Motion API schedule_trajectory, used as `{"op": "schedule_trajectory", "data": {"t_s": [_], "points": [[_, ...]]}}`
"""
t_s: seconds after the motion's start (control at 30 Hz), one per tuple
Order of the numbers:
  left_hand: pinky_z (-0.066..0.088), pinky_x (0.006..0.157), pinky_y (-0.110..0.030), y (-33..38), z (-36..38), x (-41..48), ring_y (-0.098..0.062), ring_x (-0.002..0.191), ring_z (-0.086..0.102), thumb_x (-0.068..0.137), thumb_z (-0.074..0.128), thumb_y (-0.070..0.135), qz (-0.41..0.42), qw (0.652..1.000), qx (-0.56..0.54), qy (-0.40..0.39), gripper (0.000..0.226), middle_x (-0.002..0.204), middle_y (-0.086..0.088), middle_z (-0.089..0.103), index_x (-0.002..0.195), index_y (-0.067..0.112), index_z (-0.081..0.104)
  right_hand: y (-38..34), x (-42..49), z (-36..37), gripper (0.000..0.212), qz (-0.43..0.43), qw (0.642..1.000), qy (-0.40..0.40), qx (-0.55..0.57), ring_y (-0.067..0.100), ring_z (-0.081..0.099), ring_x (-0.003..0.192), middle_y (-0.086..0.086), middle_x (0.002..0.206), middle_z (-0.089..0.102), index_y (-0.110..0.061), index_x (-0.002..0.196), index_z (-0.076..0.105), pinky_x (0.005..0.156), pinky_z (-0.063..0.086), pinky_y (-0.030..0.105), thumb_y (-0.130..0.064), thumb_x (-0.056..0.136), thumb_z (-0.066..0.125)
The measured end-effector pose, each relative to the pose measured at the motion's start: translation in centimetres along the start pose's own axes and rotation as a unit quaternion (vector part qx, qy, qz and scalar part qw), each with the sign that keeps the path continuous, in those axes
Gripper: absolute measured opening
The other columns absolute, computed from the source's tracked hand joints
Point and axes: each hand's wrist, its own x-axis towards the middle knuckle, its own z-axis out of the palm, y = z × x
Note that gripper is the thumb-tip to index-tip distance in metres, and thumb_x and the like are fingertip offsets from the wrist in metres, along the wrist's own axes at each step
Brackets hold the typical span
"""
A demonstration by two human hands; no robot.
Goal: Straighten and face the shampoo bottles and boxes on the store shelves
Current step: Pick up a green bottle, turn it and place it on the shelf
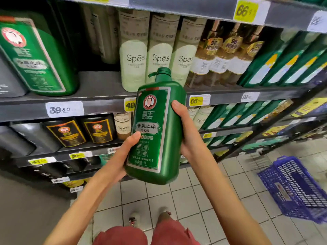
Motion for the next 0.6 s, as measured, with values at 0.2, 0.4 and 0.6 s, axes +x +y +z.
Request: {"op": "schedule_trajectory", "data": {"t_s": [0.2, 0.4, 0.6], "points": [[0.046, 0.074, -0.004, -2.2, 2.5, 2.4, 0.021, 0.089, 0.057, 0.051, 0.068, 0.071, 0.037, 0.974, 0.224, -0.016, 0.083, 0.114, 0.012, 0.057, 0.119, 0.033, 0.04, -0.4, -1.3, -1.9, 0.069, -0.078, 0.978, 0.171, -0.09, 0.021, 0.068, 0.093, 0.016, 0.113, 0.064, -0.007, 0.125, 0.048, 0.077, 0.057, 0.034, -0.028, 0.064, 0.074], [0.055, 0.077, -0.024, -5.5, 4.2, 3.6, -0.007, 0.098, 0.067, 0.033, 0.08, 0.072, -0.008, 0.987, 0.154, -0.04, 0.094, 0.106, 0.012, 0.07, 0.114, 0.033, 0.053, -0.4, -2.9, -3.5, 0.062, -0.044, 0.948, 0.258, -0.179, 0.024, 0.06, 0.109, 0.009, 0.12, 0.057, -0.019, 0.118, 0.048, 0.093, 0.051, 0.044, -0.032, 0.069, 0.082], [0.058, 0.065, -0.031, -6.2, 4.7, 2.7, -0.02, 0.091, 0.07, 0.023, 0.089, 0.057, -0.123, 0.983, -0.106, -0.082, 0.081, 0.104, -0.006, 0.072, 0.094, 0.021, 0.076, -1.2, -5.6, -7.7, 0.079, 0.018, 0.958, 0.229, -0.169, 0.022, 0.043, 0.13, 0.006, 0.143, 0.042, -0.024, 0.14, 0.037, 0.11, 0.033, 0.046, -0.065, 0.076, 0.058]]}}
